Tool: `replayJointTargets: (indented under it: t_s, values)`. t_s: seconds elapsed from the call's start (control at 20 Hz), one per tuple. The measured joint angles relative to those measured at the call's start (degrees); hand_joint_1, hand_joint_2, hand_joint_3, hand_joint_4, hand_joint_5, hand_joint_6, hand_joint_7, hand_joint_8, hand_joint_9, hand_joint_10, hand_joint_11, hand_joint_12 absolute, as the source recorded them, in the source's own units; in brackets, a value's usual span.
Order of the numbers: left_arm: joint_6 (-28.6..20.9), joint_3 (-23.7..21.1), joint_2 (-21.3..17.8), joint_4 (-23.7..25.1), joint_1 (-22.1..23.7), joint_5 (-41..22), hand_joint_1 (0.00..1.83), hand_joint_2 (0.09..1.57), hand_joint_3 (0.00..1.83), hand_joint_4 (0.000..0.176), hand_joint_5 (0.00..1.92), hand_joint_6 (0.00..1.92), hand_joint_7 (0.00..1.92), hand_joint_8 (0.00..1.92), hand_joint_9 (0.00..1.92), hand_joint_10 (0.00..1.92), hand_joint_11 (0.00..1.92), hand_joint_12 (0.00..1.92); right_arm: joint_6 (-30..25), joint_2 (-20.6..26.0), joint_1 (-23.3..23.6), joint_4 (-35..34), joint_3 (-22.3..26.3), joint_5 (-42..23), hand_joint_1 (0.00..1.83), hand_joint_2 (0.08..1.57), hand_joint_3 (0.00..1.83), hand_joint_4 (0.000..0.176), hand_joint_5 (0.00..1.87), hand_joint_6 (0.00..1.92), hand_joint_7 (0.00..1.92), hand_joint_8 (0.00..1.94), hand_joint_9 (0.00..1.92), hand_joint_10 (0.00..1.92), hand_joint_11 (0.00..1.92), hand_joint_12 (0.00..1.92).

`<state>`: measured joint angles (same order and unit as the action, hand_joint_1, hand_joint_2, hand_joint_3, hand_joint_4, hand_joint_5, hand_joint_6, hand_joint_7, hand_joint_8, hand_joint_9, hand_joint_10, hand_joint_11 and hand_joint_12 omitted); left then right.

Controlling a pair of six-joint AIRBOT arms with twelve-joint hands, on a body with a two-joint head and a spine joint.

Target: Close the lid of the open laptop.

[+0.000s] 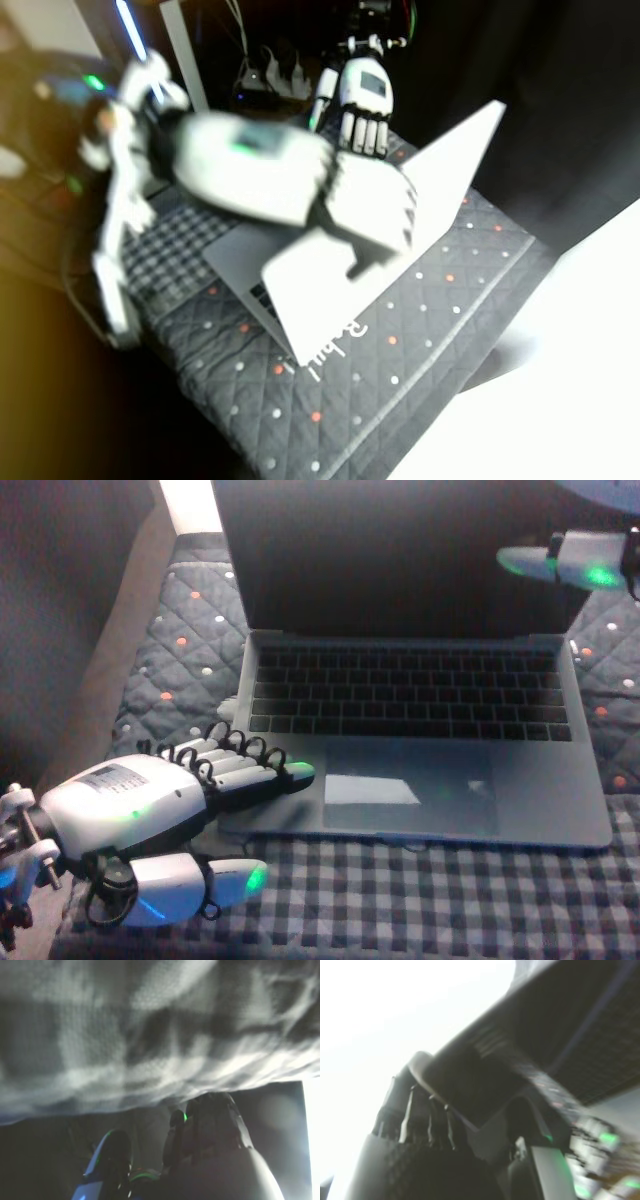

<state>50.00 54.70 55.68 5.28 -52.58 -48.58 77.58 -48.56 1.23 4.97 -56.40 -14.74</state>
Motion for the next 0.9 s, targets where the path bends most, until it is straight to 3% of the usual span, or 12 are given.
replayJointTargets:
  t_s: [0.2,0.25,0.35,0.5,0.55,0.6,0.65,0.7,0.75,0.8,0.85,0.9]
  values:
    - [0.1,-0.4,-0.8,-0.8,-1.1,-0.9,0.26,1.39,0.0,0.046,0.13,0.0,0.11,0.0,0.07,0.0,0.0,0.18,-26.1,2.1,-4.7,20.0,0.2,-6.3,0.47,1.17,0.0,0.0,0.0,1.38,0.01,1.7,0.12,1.91,0.07,1.92]
    - [0.2,-0.5,-0.9,-1.2,-1.3,-1.0,0.25,1.4,0.0,0.053,0.11,0.0,0.1,0.0,0.06,0.0,0.0,0.18,-30.5,2.4,-6.6,23.5,0.3,-8.7,0.51,1.21,0.0,0.0,0.0,1.6,0.01,1.77,0.11,1.92,0.05,1.92]
    - [0.6,-0.9,-1.0,-1.7,-1.3,-1.1,0.24,1.4,0.0,0.026,0.14,0.01,0.13,0.01,0.09,0.01,0.0,0.28,-35.3,2.7,-9.4,26.8,0.9,-10.8,0.39,1.28,0.01,0.0,0.0,1.61,0.0,1.76,0.06,1.92,0.11,1.92]
    - [0.6,-1.0,-1.1,-2.1,-1.4,-1.5,0.2,1.41,0.0,0.016,0.15,0.01,0.13,0.0,0.09,0.0,0.0,0.29,-38.9,3.4,-13.8,28.8,1.9,-13.2,0.35,1.31,0.01,0.0,0.0,1.91,0.13,1.75,0.14,1.87,0.17,1.92]
    - [0.6,-1.2,-1.3,-2.4,-1.5,-1.6,0.23,1.41,0.0,0.009,0.19,0.01,0.18,0.01,0.15,0.03,0.0,0.5,-39.6,3.4,-15.1,28.9,1.9,-14.1,0.34,1.31,0.01,0.0,0.0,1.92,0.15,1.71,0.15,1.83,0.14,1.92]
    - [0.7,-1.6,-1.9,-2.4,-2.0,-2.4,0.2,1.43,0.0,0.0,0.27,0.03,0.28,0.03,0.27,0.07,0.0,0.89,-40.0,3.5,-15.8,29.4,2.0,-14.1,0.35,1.33,0.01,0.0,0.0,1.85,0.16,1.7,0.18,1.8,0.16,1.92]
    - [0.9,-2.0,-2.4,-2.5,-2.1,-2.9,0.35,1.42,0.0,0.0,0.52,0.18,0.55,0.26,0.39,0.64,0.03,1.43,-40.1,3.5,-16.3,29.5,2.0,-14.4,0.38,1.34,0.01,0.0,0.0,1.76,0.21,1.59,0.21,1.75,0.17,1.92]
    - [1.7,-2.8,-3.1,-3.2,-2.3,-4.0,0.59,1.42,0.01,0.141,0.46,1.43,0.59,0.81,0.44,1.2,0.19,1.76,-40.1,3.6,-17.2,29.0,2.0,-15.2,0.43,1.33,0.0,0.0,0.03,1.69,0.23,1.55,0.21,1.76,0.17,1.92]
    - [3.8,-4.0,-4.1,-4.0,-2.9,-5.7,0.76,1.41,0.0,0.05,0.51,1.65,0.75,1.49,0.67,1.75,0.52,1.89,-40.4,3.9,-18.5,28.7,2.0,-15.8,0.41,1.34,0.01,0.0,0.04,1.6,0.24,1.47,0.23,1.75,0.21,1.92]
    - [4.2,-4.6,-4.9,-4.1,-3.5,-7.1,0.8,1.41,0.0,0.015,0.52,1.72,0.83,1.75,0.79,1.89,0.62,1.91,-40.6,4.0,-19.7,28.5,2.0,-16.0,0.41,1.36,0.01,0.0,0.01,1.54,0.22,1.47,0.22,1.75,0.22,1.92]
    - [4.4,-5.0,-5.4,-4.0,-4.0,-8.2,0.9,1.38,0.0,0.0,0.57,1.67,0.89,1.79,0.91,1.91,0.75,1.92,-41.0,4.0,-20.7,28.5,2.0,-15.8,0.48,1.37,0.01,0.0,0.0,1.08,0.14,1.51,0.16,1.84,0.2,1.92]
    - [4.4,-5.8,-6.5,-5.3,-5.1,-11.1,0.91,1.37,0.0,0.0,0.6,1.65,0.98,1.7,1.02,1.86,0.86,1.92,-41.2,4.0,-22.0,28.5,2.1,-15.6,0.48,1.37,0.0,0.0,0.0,1.02,0.11,1.52,0.14,1.87,0.21,1.92]
